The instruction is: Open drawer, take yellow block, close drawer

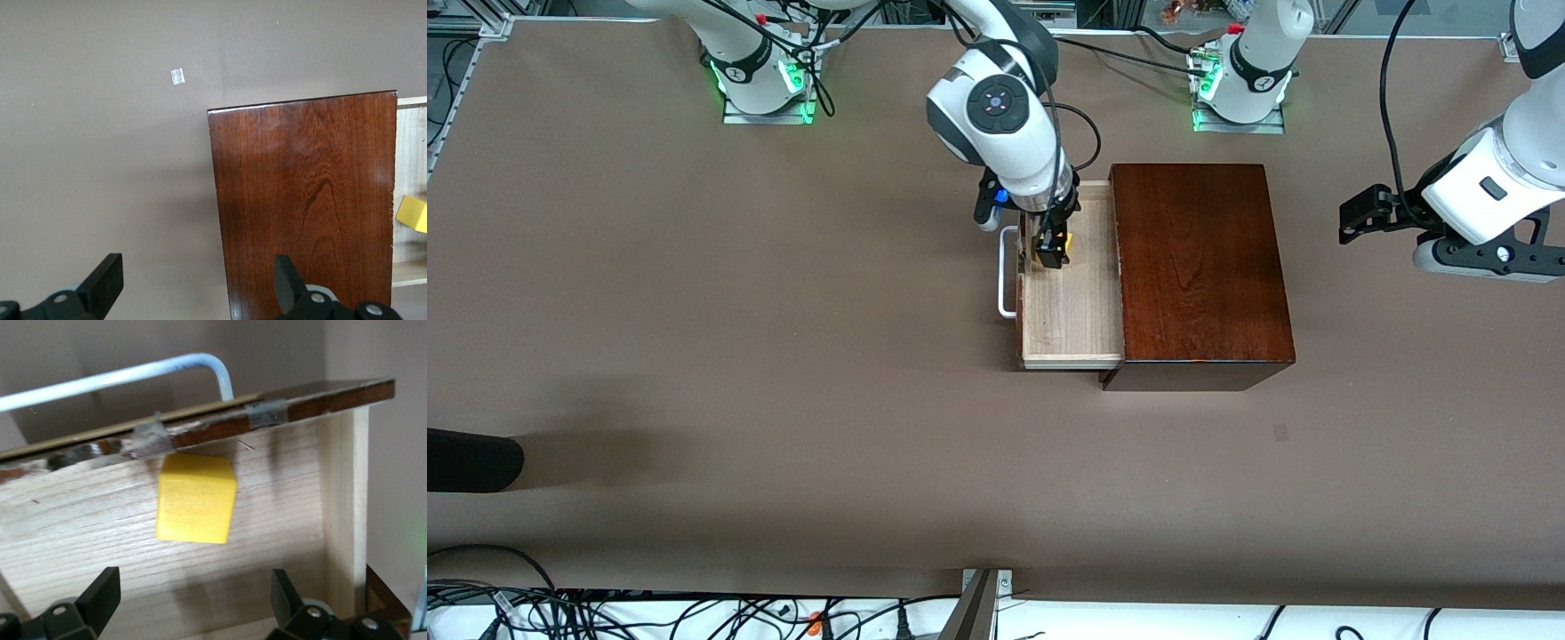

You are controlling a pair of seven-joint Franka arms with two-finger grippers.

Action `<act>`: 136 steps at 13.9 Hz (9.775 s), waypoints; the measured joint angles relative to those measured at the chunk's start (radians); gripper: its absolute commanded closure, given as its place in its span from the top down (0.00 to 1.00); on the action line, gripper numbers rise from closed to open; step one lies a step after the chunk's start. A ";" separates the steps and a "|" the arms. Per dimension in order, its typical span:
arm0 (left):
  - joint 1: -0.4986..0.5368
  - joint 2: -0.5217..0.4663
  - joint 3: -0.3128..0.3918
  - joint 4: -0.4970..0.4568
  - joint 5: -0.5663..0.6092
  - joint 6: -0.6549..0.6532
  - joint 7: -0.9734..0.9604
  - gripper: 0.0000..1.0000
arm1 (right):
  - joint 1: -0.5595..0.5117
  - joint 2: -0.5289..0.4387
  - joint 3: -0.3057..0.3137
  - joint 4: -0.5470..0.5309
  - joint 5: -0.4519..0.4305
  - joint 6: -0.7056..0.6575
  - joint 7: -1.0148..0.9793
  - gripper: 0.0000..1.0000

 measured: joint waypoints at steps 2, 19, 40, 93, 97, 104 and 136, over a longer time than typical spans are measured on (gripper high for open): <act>0.000 0.000 0.000 0.000 0.000 0.000 0.000 1.00 | 0.001 0.016 -0.003 -0.001 -0.011 0.002 0.001 1.00; 0.000 0.000 0.000 0.000 0.000 0.000 0.001 1.00 | 0.015 0.051 -0.018 -0.031 -0.042 0.009 0.001 0.19; -0.021 -0.005 -0.131 0.015 0.000 0.004 0.002 1.00 | -0.273 -0.112 -0.199 -0.067 -0.052 -0.243 -1.284 0.20; -0.474 0.556 -0.375 0.105 0.324 0.312 0.671 1.00 | -0.895 -0.603 -0.095 -0.142 -0.210 -0.673 -2.568 1.00; -0.474 0.554 -0.375 0.116 0.338 0.270 0.656 1.00 | -0.911 -0.641 -0.094 -0.206 -0.212 -0.707 -2.602 1.00; -0.419 0.535 -0.362 0.107 0.373 0.134 0.656 1.00 | -0.914 -0.659 -0.089 -0.222 -0.212 -0.714 -2.609 1.00; -0.340 0.243 -0.397 0.138 0.296 0.026 -0.133 1.00 | -0.926 -0.650 -0.110 -0.229 -0.211 -0.791 -2.609 1.00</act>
